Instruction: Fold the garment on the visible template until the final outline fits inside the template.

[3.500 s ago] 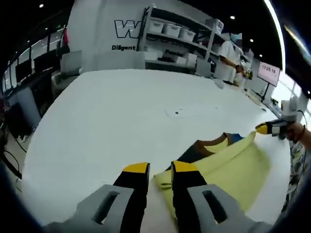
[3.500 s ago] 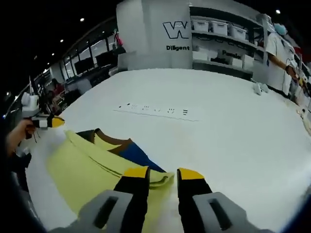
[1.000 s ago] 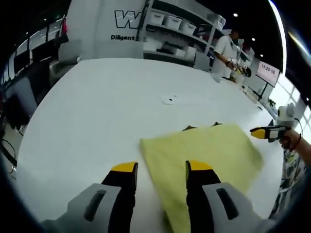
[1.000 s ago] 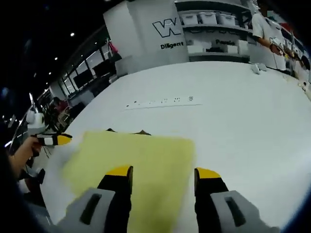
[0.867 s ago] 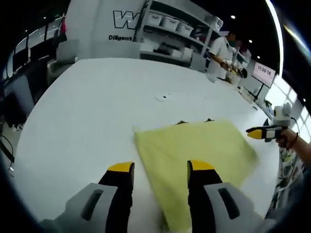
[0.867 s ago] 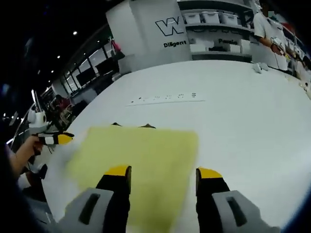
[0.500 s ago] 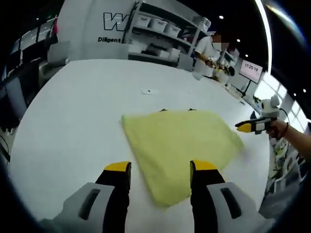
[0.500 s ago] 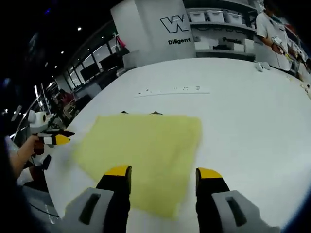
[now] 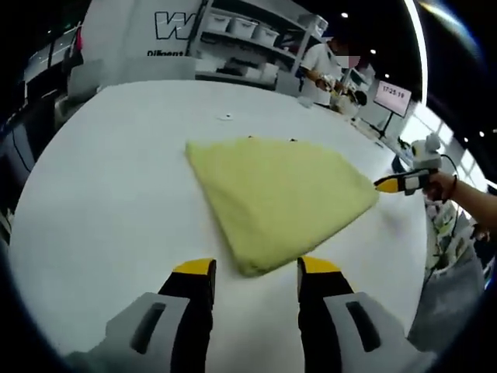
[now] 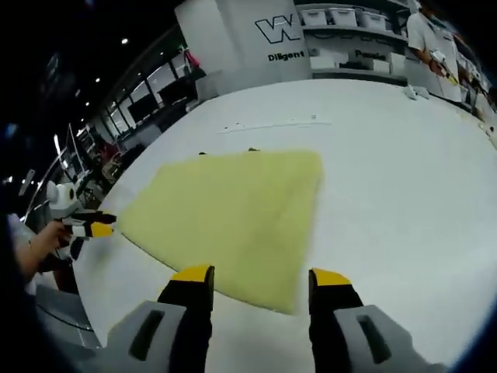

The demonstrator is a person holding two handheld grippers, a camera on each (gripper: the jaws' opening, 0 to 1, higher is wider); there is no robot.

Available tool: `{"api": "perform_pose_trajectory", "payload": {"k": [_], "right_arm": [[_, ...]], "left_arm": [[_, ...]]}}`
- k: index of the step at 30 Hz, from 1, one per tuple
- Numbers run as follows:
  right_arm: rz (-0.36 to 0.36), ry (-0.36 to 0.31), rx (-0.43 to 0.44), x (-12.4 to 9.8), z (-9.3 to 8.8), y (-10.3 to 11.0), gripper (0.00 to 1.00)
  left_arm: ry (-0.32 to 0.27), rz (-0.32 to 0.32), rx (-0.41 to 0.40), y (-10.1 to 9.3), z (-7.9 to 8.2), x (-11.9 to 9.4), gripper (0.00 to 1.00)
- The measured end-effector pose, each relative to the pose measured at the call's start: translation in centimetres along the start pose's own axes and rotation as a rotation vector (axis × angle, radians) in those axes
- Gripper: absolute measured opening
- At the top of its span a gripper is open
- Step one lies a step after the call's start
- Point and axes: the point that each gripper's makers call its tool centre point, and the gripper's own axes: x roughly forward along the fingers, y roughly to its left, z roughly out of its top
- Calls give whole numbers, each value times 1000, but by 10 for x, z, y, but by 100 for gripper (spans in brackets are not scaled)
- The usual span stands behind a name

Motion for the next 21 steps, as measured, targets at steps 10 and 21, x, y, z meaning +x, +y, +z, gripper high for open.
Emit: {"api": "perform_pose_trajectory", "payload": {"k": [10,21], "right_arm": [[-19,5,-19,-1,-10,-4,32],[-57,26,-56,-1,-20,-10,7]], "left_arm": [[7,8,37,5,-4,4,16],[8,-15,98,6,-5,7,0]]}}
